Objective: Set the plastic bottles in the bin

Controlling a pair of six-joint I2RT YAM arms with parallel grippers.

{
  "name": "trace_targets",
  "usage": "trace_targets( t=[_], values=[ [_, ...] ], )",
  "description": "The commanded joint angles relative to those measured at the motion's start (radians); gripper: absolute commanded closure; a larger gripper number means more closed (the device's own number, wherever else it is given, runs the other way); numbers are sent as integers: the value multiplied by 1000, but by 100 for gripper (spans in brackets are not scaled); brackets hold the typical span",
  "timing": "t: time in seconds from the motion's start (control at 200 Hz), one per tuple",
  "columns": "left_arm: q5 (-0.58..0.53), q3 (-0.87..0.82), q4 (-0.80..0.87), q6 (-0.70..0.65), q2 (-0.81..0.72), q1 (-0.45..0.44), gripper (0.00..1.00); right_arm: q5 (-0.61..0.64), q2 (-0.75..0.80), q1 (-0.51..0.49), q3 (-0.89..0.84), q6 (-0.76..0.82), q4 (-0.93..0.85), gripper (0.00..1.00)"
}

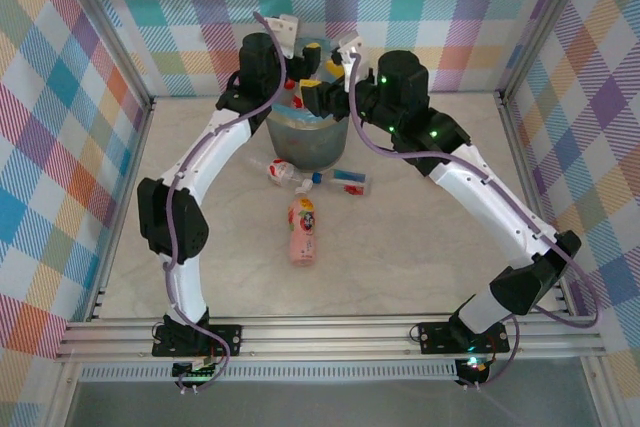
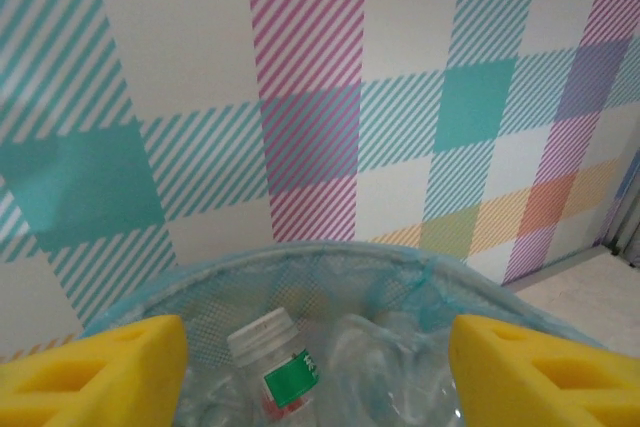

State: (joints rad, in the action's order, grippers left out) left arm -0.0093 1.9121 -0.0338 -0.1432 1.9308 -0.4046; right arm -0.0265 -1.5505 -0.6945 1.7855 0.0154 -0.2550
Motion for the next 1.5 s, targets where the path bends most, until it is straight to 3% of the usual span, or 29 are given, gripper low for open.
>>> trace_targets(
  t=[0.0, 0.205, 0.315, 0.455, 0.64, 0.81, 0.925, 1.155, 1.495],
  values=[
    [-9, -18, -64, -1, -74, 4, 31, -12, -32, 12, 24, -17, 0, 32],
    [-79, 52, 41, 66, -85, 6, 35, 14, -175, 89, 237, -149, -185, 34],
    [-54, 17, 60, 102, -130, 6, 36, -44, -342, 152, 470, -225, -376, 38],
    [-38, -30, 125, 135, -190, 7, 36, -53, -474, 194, 623, -268, -486, 44],
    [-30, -90, 196, 155, -251, 6, 36, -42, -541, 220, 623, -325, -515, 48],
    [-45, -143, 208, 157, -275, 6, 36, -155, -586, 216, 623, -337, -493, 63],
    [-96, -188, 231, 179, -268, 13, 37, -189, -605, 213, 623, -320, -481, 67],
    [-67, -262, 266, 334, -250, 73, 40, -256, -649, 198, 644, -201, -512, 69],
    [-30, -269, 245, 359, -214, 89, 40, -248, -747, 161, 715, -70, -608, 68]
  ],
)
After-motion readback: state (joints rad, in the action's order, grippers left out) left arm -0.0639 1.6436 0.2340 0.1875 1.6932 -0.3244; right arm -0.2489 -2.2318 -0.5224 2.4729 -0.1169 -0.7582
